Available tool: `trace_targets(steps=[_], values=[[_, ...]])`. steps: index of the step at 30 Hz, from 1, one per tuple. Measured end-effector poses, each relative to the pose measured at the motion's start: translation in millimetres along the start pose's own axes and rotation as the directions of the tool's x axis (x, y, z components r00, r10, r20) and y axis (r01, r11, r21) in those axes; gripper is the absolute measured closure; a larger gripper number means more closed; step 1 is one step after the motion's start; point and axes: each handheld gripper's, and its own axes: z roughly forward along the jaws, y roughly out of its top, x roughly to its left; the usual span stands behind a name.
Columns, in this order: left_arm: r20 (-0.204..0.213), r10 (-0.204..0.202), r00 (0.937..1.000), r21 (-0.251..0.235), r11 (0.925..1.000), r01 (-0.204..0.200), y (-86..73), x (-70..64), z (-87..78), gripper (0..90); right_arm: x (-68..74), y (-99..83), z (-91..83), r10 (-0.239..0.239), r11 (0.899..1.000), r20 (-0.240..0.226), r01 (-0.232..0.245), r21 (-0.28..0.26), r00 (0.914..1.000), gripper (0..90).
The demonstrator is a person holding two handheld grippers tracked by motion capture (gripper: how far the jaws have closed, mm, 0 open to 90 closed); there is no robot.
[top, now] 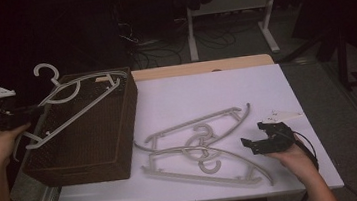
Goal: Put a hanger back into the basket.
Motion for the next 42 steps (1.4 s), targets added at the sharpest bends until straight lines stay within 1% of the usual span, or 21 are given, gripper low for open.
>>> trace_targets(steps=[2,4,6,11,14,15,16,20,23,24,25,26,28,30,33,34,35,38,39,40,42], values=[[-0.007,0.010,0.9999,0.013,0.9999,-0.010,-1.4,-2.9,6.7,82.8,0.0,-0.2,-0.5,0.001,1.000,0.000,-0.001,-0.002,1.0000,13.5],[-0.008,0.009,0.9999,0.022,0.9997,-0.009,-3.7,-5.4,15.1,82.8,-0.2,-0.2,-0.7,0.000,1.000,0.001,0.000,-0.002,1.0000,13.5],[-0.010,0.009,0.9999,0.027,0.9996,-0.009,-4.4,-6.0,17.3,82.8,-0.7,-0.2,-0.7,0.000,1.000,0.001,0.000,-0.002,1.0000,13.5],[-0.013,0.013,0.9998,0.057,0.9983,-0.012,-11.7,-10.6,31.9,82.8,-1.0,-0.4,-0.7,0.000,1.000,0.001,0.000,-0.002,1.0000,13.5],[-0.007,0.011,0.9999,0.075,0.9971,-0.010,-17.4,-13.2,40.3,82.7,-1.3,-0.4,-1.0,-0.001,1.000,0.003,0.001,-0.002,1.0000,13.5],[-0.007,0.011,0.9999,0.075,0.9971,-0.010,-17.4,-13.2,40.3,82.7,-1.2,-0.3,-1.2,0.000,1.000,0.002,0.000,-0.002,1.0000,13.5],[-0.009,0.010,0.9999,0.095,0.9955,-0.009,-22.2,-16.1,46.7,82.7,-1.2,-0.3,-1.2,-0.001,1.000,0.002,0.001,-0.001,1.0000,13.5],[-0.013,-0.007,0.9999,0.098,0.9951,0.008,-29.4,-17.1,52.0,82.6,-1.4,-0.3,-1.3,-0.002,1.000,0.003,0.002,-0.001,1.0000,13.5],[-0.016,-0.009,0.9998,0.128,0.9917,0.011,-35.5,-16.9,56.3,81.6,-1.2,-0.2,-1.4,-0.002,1.000,0.002,0.002,-0.002,1.0000,13.5],[-0.008,-0.016,0.9998,0.143,0.9896,0.017,-36.5,-16.6,57.6,81.6,-1.2,-0.2,-1.4,-0.002,1.000,0.002,0.002,-0.002,1.0000,13.5],[-0.005,-0.004,1.0000,0.134,0.9910,0.005,-35.7,-18.2,57.2,79.4,-1.3,-0.2,-1.3,-0.004,1.000,0.002,0.004,-0.003,1.0000,13.5],[-0.005,-0.004,1.0000,0.134,0.9910,0.005,-35.7,-18.2,57.2,76.7,-1.3,-0.2,-1.3,-0.004,1.000,0.002,0.004,-0.003,1.0000,13.5],[-0.001,-0.010,0.9999,0.131,0.9913,0.010,-33.4,-18.5,56.4,67.3,-1.3,0.1,-1.3,-0.004,1.000,0.003,0.004,-0.003,1.0000,13.5],[-0.009,-0.006,0.9999,0.124,0.9922,0.008,-31.4,-19.1,55.6,65.7,-1.0,0.3,-1.6,-0.005,1.000,0.003,0.005,-0.004,1.0000,13.6],[0.012,-0.024,0.9996,0.086,0.9960,0.023,-27.6,-19.8,51.9,62.5,-1.1,0.7,-2.0,-0.007,1.000,0.003,0.007,-0.005,1.0000,13.6],[0.023,-0.023,0.9995,0.077,0.9968,0.022,-26.0,-20.3,50.4,58.5,-1.5,0.8,-2.3,-0.005,1.000,0.003,0.005,-0.007,1.0000,13.6],[0.033,-0.029,0.9991,0.067,0.9974,0.026,-24.2,-21.7,49.1,58.5,-1.5,0.8,-2.3,-0.005,1.000,0.003,0.005,-0.007,1.0000,13.6],[0.067,-0.033,0.9972,0.036,0.9989,0.030,-18.1,-26.3,45.8,52.3,-1.7,1.5,-2.5,0.001,1.000,0.003,-0.001,-0.007,1.0000,13.6],[0.067,-0.033,0.9972,0.036,0.9989,0.030,-18.1,-26.3,45.8,50.4,-1.7,1.5,-2.5,0.001,1.000,0.003,-0.001,-0.007,1.0000,13.6],[0.117,-0.042,0.9923,0.008,0.9991,0.041,-10.8,-31.8,43.6,47.0,-1.6,2.6,-2.7,0.003,1.000,0.005,-0.003,-0.009,1.0000,13.6],[0.153,-0.039,0.9874,-0.011,0.9991,0.041,-5.2,-37.2,42.4,44.9,-1.7,3.3,-2.9,0.005,1.000,0.005,-0.005,-0.011,1.0000,13.5]])
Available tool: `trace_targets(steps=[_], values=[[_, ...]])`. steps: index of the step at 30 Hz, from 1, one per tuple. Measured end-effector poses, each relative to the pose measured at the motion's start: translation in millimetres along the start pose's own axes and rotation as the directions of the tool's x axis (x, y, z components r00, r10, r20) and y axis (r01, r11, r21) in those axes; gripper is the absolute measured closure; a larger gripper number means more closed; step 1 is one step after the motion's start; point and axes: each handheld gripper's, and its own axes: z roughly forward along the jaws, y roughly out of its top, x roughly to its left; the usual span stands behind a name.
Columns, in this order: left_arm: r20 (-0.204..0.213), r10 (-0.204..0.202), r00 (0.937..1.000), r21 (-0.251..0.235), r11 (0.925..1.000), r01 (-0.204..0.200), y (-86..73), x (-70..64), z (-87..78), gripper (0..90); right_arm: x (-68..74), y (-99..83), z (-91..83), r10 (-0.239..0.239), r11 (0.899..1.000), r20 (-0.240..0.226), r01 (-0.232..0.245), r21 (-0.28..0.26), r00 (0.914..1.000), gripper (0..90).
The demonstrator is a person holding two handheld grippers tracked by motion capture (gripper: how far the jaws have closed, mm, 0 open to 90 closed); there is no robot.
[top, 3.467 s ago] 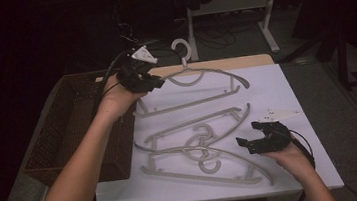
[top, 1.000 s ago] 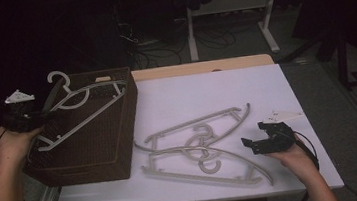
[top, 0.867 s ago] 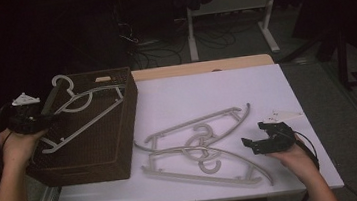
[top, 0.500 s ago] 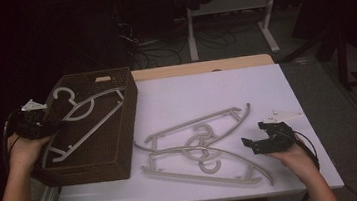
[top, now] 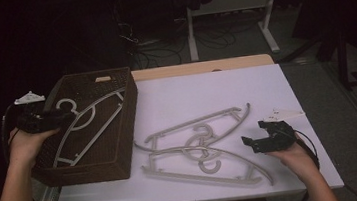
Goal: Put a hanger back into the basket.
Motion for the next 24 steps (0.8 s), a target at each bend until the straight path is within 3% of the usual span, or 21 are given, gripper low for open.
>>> trace_targets(steps=[5,6,7,9,10,11,15,16,17,18,19,24], values=[[0.100,0.021,0.9948,-0.055,0.9984,-0.015,15.7,-21.5,0.8,38.0,0.4,1.7,-0.4,-0.008,1.000,0.000,0.008,-0.003,1.0000,13.5],[0.119,0.028,0.9925,-0.067,0.9976,-0.020,18.8,-26.8,1.4,37.0,0.6,1.9,-0.8,-0.008,1.000,0.000,0.008,-0.003,1.0000,13.6],[0.160,0.042,0.9862,-0.087,0.9958,-0.028,24.8,-37.7,3.5,35.5,0.7,1.7,-1.4,-0.008,1.000,-0.002,0.008,-0.006,1.0000,13.6],[0.179,0.050,0.9826,-0.092,0.9952,-0.034,27.7,-43.4,4.9,33.4,0.5,1.1,-1.8,-0.010,1.000,-0.005,0.010,-0.007,0.9999,13.6],[0.213,0.072,0.9745,-0.104,0.9933,-0.051,32.8,-55.3,8.0,32.7,0.4,1.0,-2.0,-0.011,1.000,-0.006,0.011,-0.007,0.9999,13.6],[0.213,0.072,0.9745,-0.104,0.9933,-0.051,32.8,-55.3,8.0,31.6,0.6,1.0,-2.2,-0.013,1.000,-0.009,0.012,-0.009,0.9999,13.6],[0.277,0.110,0.9546,-0.125,0.9891,-0.078,40.3,-80.7,16.1,27.5,1.1,2.7,-3.0,-0.022,1.000,-0.015,0.021,-0.014,0.9997,13.6],[0.306,0.127,0.9436,-0.131,0.9872,-0.091,43.2,-92.9,20.8,26.1,1.0,3.0,-3.1,-0.023,1.000,-0.016,0.023,-0.015,0.9996,13.7],[0.306,0.127,0.9436,-0.131,0.9872,-0.091,43.2,-92.9,20.8,25.2,1.0,3.2,-3.1,-0.023,1.000,-0.016,0.023,-0.015,0.9996,13.6],[0.327,0.145,0.9340,-0.136,0.9851,-0.105,45.4,-104.9,25.9,24.1,1.0,3.2,-3.0,-0.024,1.000,-0.016,0.024,-0.014,0.9996,13.6],[0.327,0.145,0.9340,-0.136,0.9851,-0.105,45.4,-104.9,25.9,22.6,0.9,3.3,-2.8,-0.025,1.000,-0.017,0.025,-0.014,0.9995,13.6],[0.379,0.177,0.9084,-0.139,0.9812,-0.134,48.4,-133.0,41.8,16.8,1.4,4.4,-3.0,-0.031,0.999,-0.021,0.030,-0.012,0.9993,13.6]])
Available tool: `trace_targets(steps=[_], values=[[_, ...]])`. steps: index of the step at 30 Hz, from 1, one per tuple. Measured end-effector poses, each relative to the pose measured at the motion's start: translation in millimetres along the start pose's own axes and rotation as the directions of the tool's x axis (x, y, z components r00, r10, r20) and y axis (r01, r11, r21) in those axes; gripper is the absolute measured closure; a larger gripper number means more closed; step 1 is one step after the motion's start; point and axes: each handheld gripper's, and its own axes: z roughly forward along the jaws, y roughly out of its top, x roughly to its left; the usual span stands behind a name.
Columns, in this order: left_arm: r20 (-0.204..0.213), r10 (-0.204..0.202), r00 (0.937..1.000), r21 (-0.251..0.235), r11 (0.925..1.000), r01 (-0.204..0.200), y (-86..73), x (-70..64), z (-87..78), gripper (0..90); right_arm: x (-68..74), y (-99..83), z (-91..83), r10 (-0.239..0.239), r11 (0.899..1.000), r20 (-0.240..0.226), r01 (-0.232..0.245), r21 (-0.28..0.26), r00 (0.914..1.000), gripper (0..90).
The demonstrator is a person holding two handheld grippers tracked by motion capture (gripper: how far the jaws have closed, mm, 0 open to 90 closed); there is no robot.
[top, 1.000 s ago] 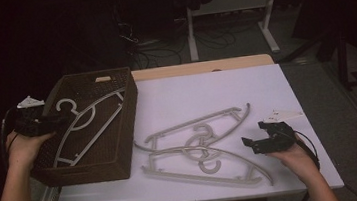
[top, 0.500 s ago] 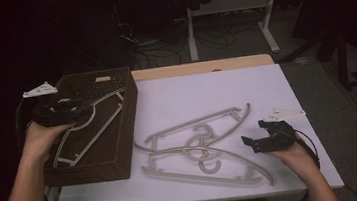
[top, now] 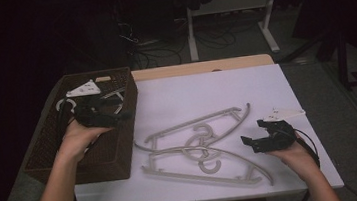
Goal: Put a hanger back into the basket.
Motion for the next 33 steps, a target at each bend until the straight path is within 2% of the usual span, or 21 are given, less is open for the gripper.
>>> trace_targets(steps=[4,9,11,13,16,17,21,22,23,25,27,30,33], values=[[0.042,0.012,0.9990,-0.010,0.9999,-0.011,3.2,-13.3,17.0,14.8,-0.2,0.5,-1.1,0.003,1.000,-0.003,-0.003,0.003,1.0000,13.7],[0.097,0.033,0.9947,-0.030,0.9991,-0.031,6.0,-32.7,37.2,13.7,1.1,0.7,-2.5,0.009,1.000,-0.011,-0.009,0.009,0.9999,14.1],[0.126,0.043,0.9911,-0.044,0.9983,-0.038,6.3,-43.6,46.7,13.4,3.3,2.4,-3.7,0.019,0.999,-0.032,-0.018,0.027,0.9993,14.7],[0.133,0.046,0.9901,-0.048,0.9981,-0.040,6.1,-47.0,49.6,13.5,5.9,3.7,-5.1,0.023,0.999,-0.057,-0.020,0.043,0.9981,16.1],[0.154,0.056,0.9864,-0.063,0.9969,-0.047,3.1,-58.0,59.3,13.5,10.6,4.0,-7.4,0.030,0.998,-0.097,-0.025,0.053,0.9949,25.6],[0.154,0.056,0.9864,-0.063,0.9969,-0.047,3.1,-58.0,59.3,13.5,10.6,4.0,-7.4,0.030,0.998,-0.097,-0.025,0.053,0.9949,25.6],[0.171,0.080,0.9820,-0.065,0.9955,-0.070,-1.8,-69.5,69.9,13.6,24.5,6.5,-3.9,0.002,0.997,-0.151,0.010,0.077,0.9885,45.8],[0.171,0.080,0.9820,-0.065,0.9955,-0.070,-1.8,-69.5,69.9,13.7,24.5,6.5,-3.9,0.002,0.997,-0.151,0.010,0.077,0.9885,45.8],[0.179,0.079,0.9806,-0.071,0.9952,-0.068,-3.9,-71.1,72.8,13.7,31.1,6.2,-1.3,-0.014,0.995,-0.172,0.030,0.094,0.9850,54.0],[0.181,0.077,0.9804,-0.074,0.9952,-0.065,-5.1,-71.8,74.5,13.8,38.8,4.4,0.7,-0.027,0.992,-0.186,0.050,0.119,0.9822,62.6],[0.186,0.079,0.9794,-0.072,0.9952,-0.067,-7.2,-72.2,77.3,13.9,42.1,3.1,1.8,-0.038,0.990,-0.193,0.063,0.129,0.9805,65.8],[0.188,0.084,0.9785,-0.067,0.9951,-0.073,-10.1,-74.1,81.2,14.0,54.7,-3.1,5.8,-0.061,0.978,-0.212,0.100,0.181,0.9753,79.3],[0.191,0.086,0.9779,-0.059,0.9953,-0.077,-13.3,-76.1,84.7,13.9,58.4,-6.0,7.6,-0.071,0.973,-0.218,0.116,0.202,0.9734,84.3]])
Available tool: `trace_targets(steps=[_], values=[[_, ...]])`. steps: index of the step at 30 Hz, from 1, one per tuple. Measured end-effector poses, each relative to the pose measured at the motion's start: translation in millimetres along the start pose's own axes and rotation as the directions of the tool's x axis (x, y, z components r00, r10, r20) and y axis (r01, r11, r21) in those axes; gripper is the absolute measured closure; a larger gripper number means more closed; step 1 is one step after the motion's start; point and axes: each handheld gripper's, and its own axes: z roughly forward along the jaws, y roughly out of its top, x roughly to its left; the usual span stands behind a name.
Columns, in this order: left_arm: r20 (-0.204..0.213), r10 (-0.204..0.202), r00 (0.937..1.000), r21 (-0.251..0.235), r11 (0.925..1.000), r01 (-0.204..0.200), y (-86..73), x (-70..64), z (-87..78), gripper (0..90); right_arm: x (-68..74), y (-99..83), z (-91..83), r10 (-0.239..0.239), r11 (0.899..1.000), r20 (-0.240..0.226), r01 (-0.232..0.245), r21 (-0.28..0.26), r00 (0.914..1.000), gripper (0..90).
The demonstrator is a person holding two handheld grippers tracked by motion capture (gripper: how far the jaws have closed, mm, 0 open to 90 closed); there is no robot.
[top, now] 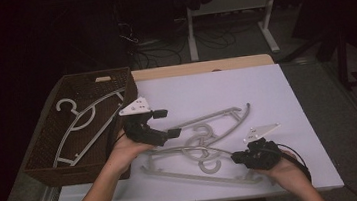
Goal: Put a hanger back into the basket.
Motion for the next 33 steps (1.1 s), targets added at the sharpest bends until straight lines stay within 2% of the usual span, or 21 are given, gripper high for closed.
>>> trace_targets(steps=[1,3,7,11,13,14,17,19,20,24,27,28,29,32,33], values=[[0.006,0.002,1.0000,0.007,1.0000,-0.002,-2.5,-0.4,2.5,13.9,0.5,-1.5,3.0,-0.009,1.000,0.001,0.009,0.027,1.0000,88.8],[0.009,0.000,1.0000,0.013,0.9999,-0.001,-3.7,-0.5,4.1,13.8,-2.1,-3.6,7.6,-0.006,0.998,0.000,0.006,0.058,1.0000,88.9],[0.018,0.001,0.9998,0.029,0.9996,-0.001,-7.8,-0.1,8.9,13.3,-5.6,-6.2,10.5,-0.003,0.997,-0.001,0.003,0.078,1.0000,89.0],[0.028,-0.001,0.9996,0.041,0.9992,0.000,-11.1,0.9,13.3,11.7,-9.8,-6.9,9.3,-0.003,0.995,0.032,0.000,0.096,0.9995,89.1],[0.029,-0.002,0.9996,0.042,0.9991,0.001,-11.9,0.7,14.3,11.6,-9.8,-6.9,9.3,-0.003,0.995,0.032,0.000,0.096,0.9995,89.1],[0.031,-0.003,0.9995,0.048,0.9988,0.002,-13.0,0.9,15.4,11.6,-11.1,-6.9,8.8,-0.007,0.995,0.039,0.003,0.096,0.9992,89.1],[0.031,-0.005,0.9995,0.053,0.9986,0.003,-14.9,0.9,17.0,11.5,-17.9,-6.9,8.1,-0.009,0.994,0.096,-0.002,0.113,0.9953,89.1],[0.034,-0.005,0.9994,0.060,0.9982,0.003,-16.1,0.8,18.7,11.5,-20.3,-6.8,7.7,-0.004,0.994,0.109,-0.008,0.113,0.9940,89.1],[0.036,-0.006,0.9993,0.067,0.9977,0.003,-17.3,0.4,20.9,11.5,-26.4,-6.2,6.2,0.003,0.993,0.137,-0.019,0.115,0.9906,89.1],[0.041,0.001,0.9992,0.081,0.9967,-0.004,-18.9,-1.0,24.6,11.5,-35.0,-5.7,4.8,0.015,0.993,0.167,-0.034,0.112,0.9858,89.2],[0.044,0.005,0.9990,0.094,0.9956,-0.009,-20.4,-1.6,27.3,11.5,-44.5,-5.1,4.2,0.024,0.993,0.202,-0.047,0.107,0.9791,89.2],[0.047,0.004,0.9989,0.096,0.9954,-0.009,-20.8,-1.7,27.9,11.5,-48.0,-4.3,3.8,0.030,0.993,0.217,-0.055,0.108,0.9757,89.1],[0.049,0.001,0.9988,0.098,0.9952,-0.005,-21.7,-1.7,29.2,11.5,-54.7,-2.0,3.7,0.026,0.992,0.256,-0.056,0.112,0.9664,89.2],[0.050,0.000,0.9988,0.103,0.9947,-0.005,-22.1,-2.1,30.4,11.5,-61.1,0.3,3.8,0.033,0.992,0.273,-0.065,0.111,0.9613,89.2],[0.050,-0.001,0.9987,0.103,0.9947,-0.004,-22.3,-2.2,30.8,11.5,-67.7,2.6,4.8,0.039,0.991,0.292,-0.074,0.109,0.9556,89.1]])
